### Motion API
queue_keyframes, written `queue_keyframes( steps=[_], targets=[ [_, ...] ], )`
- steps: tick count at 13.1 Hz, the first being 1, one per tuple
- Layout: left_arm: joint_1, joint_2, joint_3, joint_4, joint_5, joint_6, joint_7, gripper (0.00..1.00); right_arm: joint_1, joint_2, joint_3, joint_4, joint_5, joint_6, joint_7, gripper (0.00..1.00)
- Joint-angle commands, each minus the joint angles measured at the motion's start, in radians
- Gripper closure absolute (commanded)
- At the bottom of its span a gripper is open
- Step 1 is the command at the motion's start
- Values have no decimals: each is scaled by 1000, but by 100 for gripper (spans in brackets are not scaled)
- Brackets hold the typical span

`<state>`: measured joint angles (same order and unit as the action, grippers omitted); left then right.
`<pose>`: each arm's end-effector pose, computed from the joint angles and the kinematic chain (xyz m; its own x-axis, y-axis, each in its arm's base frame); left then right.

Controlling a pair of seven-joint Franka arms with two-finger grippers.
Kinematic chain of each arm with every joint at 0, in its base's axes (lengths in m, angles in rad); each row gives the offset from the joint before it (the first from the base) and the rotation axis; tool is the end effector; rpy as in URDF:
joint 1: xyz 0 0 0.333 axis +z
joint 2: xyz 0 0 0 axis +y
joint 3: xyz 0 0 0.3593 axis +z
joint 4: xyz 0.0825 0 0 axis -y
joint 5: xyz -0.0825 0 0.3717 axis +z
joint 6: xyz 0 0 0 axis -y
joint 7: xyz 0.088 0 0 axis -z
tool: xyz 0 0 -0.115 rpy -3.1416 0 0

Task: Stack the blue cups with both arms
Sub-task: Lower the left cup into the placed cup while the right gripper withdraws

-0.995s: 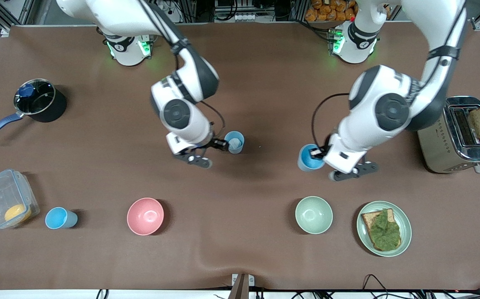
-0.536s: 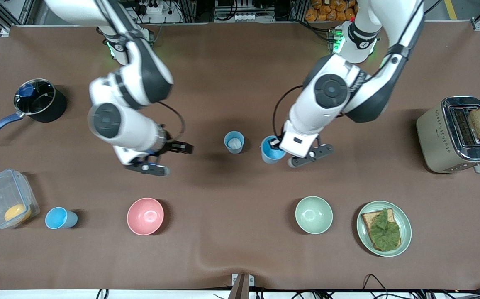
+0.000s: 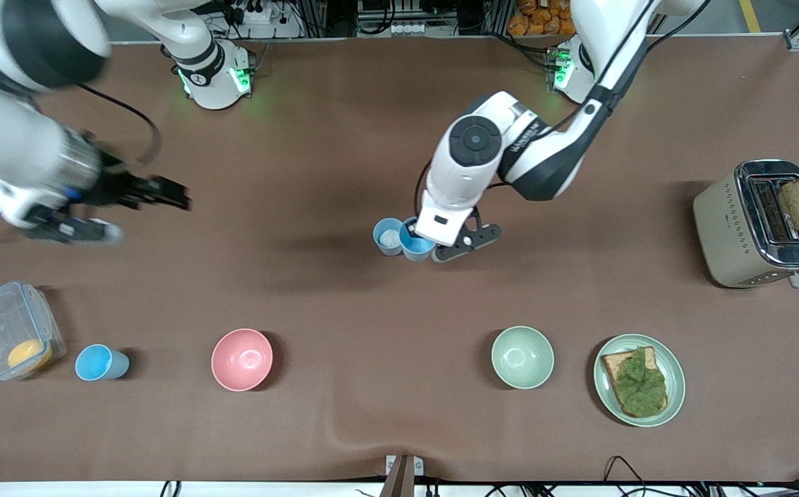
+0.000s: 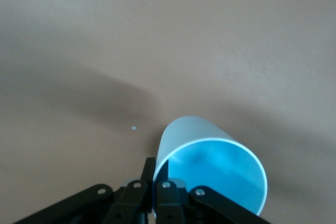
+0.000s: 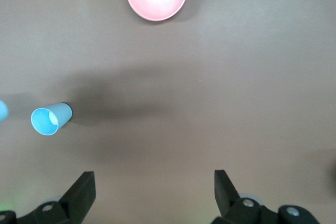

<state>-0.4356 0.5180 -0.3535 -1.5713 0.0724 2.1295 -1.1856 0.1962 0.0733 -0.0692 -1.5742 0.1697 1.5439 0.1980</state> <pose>0.5276 -0.4669 0.3979 0.9165 0.3933 -0.0733 0.3993 -0.9106 0.1069 0.5540 0.0923 0.6173 0.9890 -0.0652 -0.1330 -0.0839 -0.9866 -0.1400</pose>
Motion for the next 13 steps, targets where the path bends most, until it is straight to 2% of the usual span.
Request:
queue_keyframes(
  steps=[1, 2, 5, 8, 9, 11, 13],
  targets=[
    [-35, 28, 8, 13, 58, 32, -74, 100, -17, -99, 22, -108, -70, 22, -25, 0],
    [-48, 31, 8, 13, 63, 32, -87, 100, -24, -98, 20, -110, -91, 22, -70, 0],
    [-87, 63, 10, 8, 67, 49, -120, 100, -144, -92, 29, -104, -101, 22, -271, 0],
    [-115, 92, 10, 7, 141, 53, -181, 100, -217, -96, 34, -102, -156, 21, -379, 0],
    [-121, 100, 10, 7, 141, 58, -186, 100, -243, -95, 54, -102, -173, 22, -390, 0],
    [-123, 100, 8, 7, 141, 58, -186, 100, -331, -99, 156, -102, -217, 25, -384, 0],
    [-135, 100, 8, 7, 139, 58, -186, 100, -340, -99, 157, -96, -217, 28, -376, 0]
  ],
)
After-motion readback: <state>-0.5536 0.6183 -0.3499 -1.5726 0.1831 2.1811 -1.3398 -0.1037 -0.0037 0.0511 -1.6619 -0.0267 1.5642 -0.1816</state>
